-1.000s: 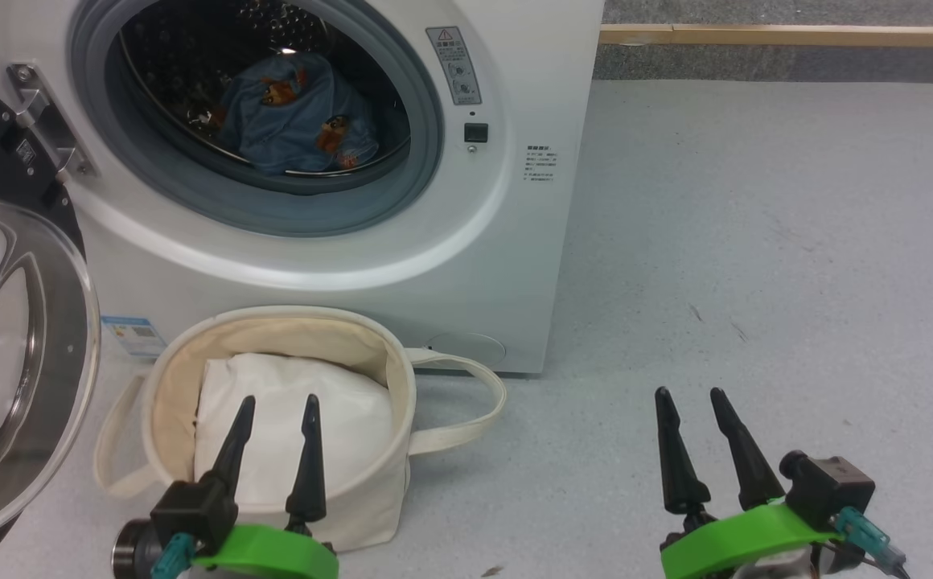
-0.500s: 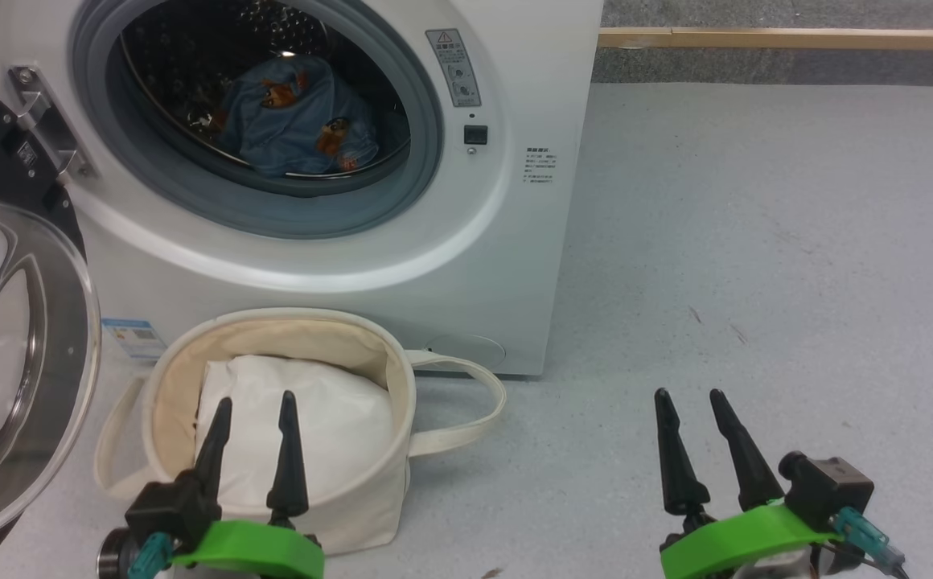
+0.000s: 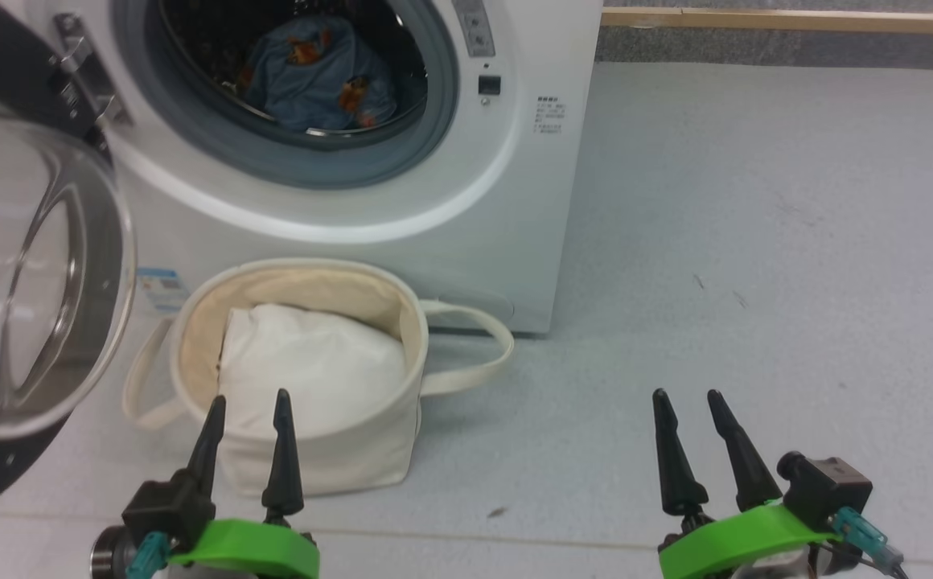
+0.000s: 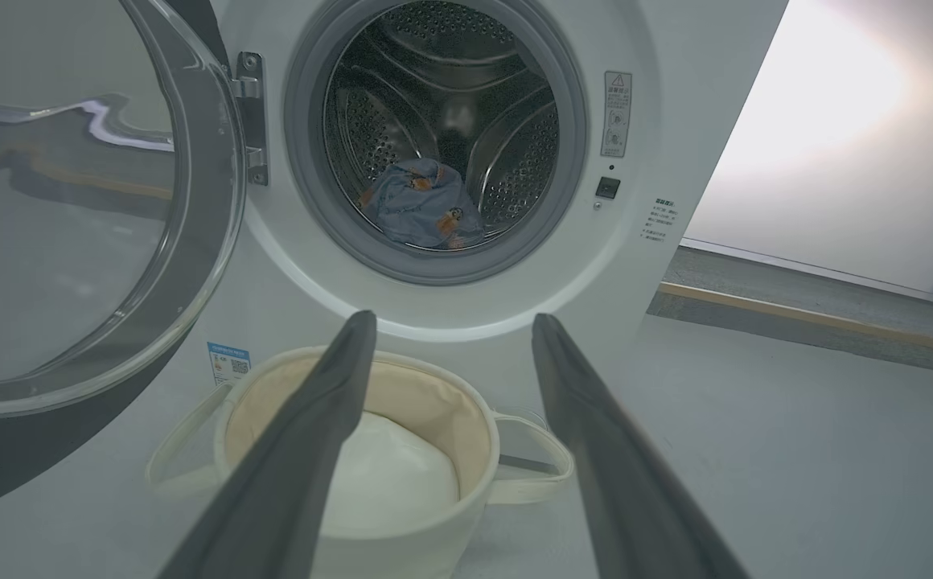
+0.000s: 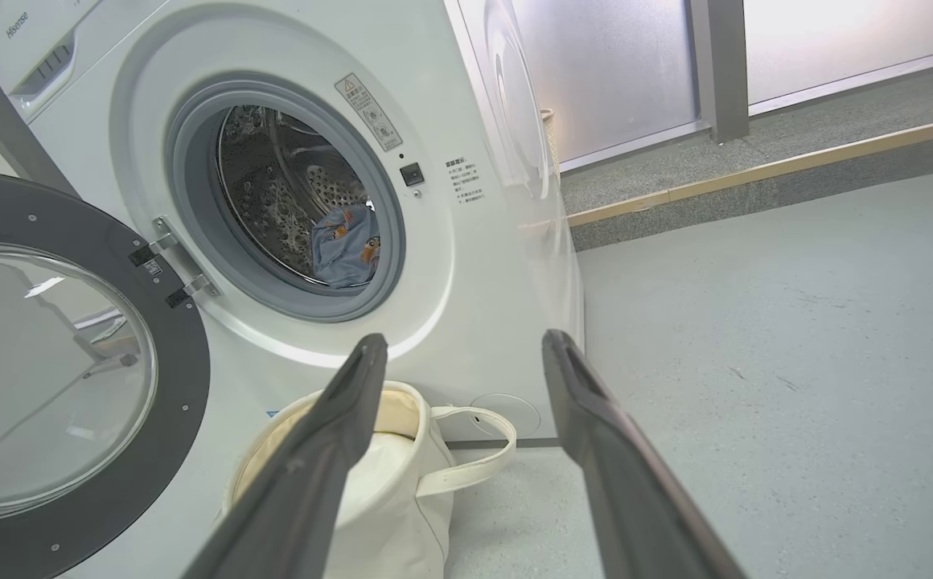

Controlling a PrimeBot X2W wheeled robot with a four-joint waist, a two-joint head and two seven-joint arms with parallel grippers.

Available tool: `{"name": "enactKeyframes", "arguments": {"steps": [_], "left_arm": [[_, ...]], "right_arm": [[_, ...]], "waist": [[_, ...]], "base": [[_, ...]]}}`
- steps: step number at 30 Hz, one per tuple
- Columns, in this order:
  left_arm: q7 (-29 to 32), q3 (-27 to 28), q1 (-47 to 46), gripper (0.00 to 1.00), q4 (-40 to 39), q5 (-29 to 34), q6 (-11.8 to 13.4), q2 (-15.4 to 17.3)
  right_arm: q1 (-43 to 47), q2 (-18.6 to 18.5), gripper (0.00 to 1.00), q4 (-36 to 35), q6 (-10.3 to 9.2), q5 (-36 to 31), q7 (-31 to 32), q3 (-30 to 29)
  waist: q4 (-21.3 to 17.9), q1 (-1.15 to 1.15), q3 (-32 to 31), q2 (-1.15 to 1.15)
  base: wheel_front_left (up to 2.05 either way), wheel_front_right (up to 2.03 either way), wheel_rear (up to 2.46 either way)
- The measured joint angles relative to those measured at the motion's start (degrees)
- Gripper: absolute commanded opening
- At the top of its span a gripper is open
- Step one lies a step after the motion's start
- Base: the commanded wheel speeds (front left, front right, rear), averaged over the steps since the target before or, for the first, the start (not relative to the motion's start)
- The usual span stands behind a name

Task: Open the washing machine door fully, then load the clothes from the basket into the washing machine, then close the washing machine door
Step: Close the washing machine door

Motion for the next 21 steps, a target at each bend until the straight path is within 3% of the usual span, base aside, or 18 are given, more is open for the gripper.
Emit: {"name": "enactKeyframes", "arguments": {"steps": [9, 21], "left_arm": [[0.0, -0.6, 0.1, 1.00, 0.0, 2.1, 1.6, 0.0], [0.0, -2.0, 0.2, 1.00, 0.2, 2.0, 1.6, 0.0]], "right_arm": [[0.0, 0.0, 1.00, 0.0, 0.00, 0.0, 0.0, 0.1], [0.1, 0.0, 1.00, 0.0, 0.00, 0.0, 0.0, 0.1]], "waist": [[0.5, -0.01, -0.4, 0.00], [4.9, 0.00, -0.5, -0.01]], "base": [[-1.39, 1.26, 0.13], [-0.16, 0.16, 0.00]]}}
